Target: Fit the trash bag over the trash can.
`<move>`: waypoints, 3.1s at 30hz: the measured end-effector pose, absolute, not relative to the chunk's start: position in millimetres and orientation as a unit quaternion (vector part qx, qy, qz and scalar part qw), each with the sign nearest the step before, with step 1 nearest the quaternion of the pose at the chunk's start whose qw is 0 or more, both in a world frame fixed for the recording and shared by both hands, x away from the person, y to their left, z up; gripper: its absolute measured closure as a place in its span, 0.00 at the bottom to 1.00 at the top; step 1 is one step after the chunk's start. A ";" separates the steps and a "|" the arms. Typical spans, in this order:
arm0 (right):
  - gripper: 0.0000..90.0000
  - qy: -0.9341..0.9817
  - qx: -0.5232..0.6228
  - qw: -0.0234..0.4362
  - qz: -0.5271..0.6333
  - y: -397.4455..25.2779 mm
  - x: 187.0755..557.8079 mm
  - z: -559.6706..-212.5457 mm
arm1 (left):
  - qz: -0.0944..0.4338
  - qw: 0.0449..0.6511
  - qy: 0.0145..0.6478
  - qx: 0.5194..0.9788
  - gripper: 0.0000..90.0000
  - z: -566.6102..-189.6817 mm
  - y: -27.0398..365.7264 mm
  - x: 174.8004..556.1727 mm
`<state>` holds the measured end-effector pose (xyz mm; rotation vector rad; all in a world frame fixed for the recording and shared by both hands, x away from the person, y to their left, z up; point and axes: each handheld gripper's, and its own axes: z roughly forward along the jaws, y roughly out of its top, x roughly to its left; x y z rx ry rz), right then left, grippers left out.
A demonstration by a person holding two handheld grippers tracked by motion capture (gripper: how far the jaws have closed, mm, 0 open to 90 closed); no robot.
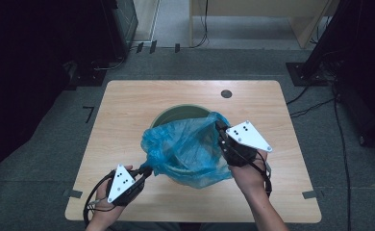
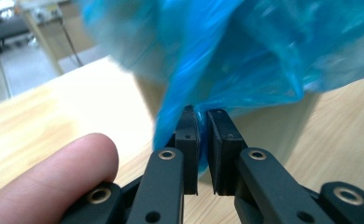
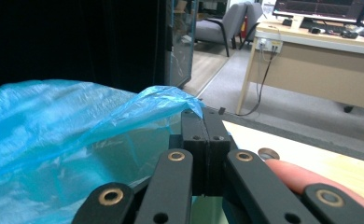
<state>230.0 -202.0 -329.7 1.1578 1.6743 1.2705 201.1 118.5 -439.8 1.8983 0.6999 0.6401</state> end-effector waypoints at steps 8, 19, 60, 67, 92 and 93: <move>1.00 0.655 0.463 0.366 0.472 -203.0 245.0 -351.0 | 0.257 0.497 0.322 0.764 0.89 -439.0 123.1 212.0; 1.00 0.658 0.460 0.367 0.469 -211.9 273.7 -351.2 | 0.263 0.538 0.337 0.726 0.75 -405.5 126.9 229.0; 1.00 0.672 0.550 0.193 0.457 -236.5 316.4 -428.9 | 0.079 0.540 0.472 0.692 0.98 -406.0 100.5 361.2; 1.00 0.679 0.550 0.186 0.449 -237.6 317.2 -434.0 | 0.076 0.540 0.471 0.694 0.99 -407.0 100.1 368.1; 1.00 0.706 0.565 0.169 0.392 -239.9 316.6 -478.5 | 0.106 0.444 0.491 0.742 0.93 -450.0 86.4 365.4; 1.00 0.702 0.563 0.178 0.397 -242.1 313.2 -477.9 | 0.097 0.445 0.491 0.743 0.92 -461.1 86.8 362.9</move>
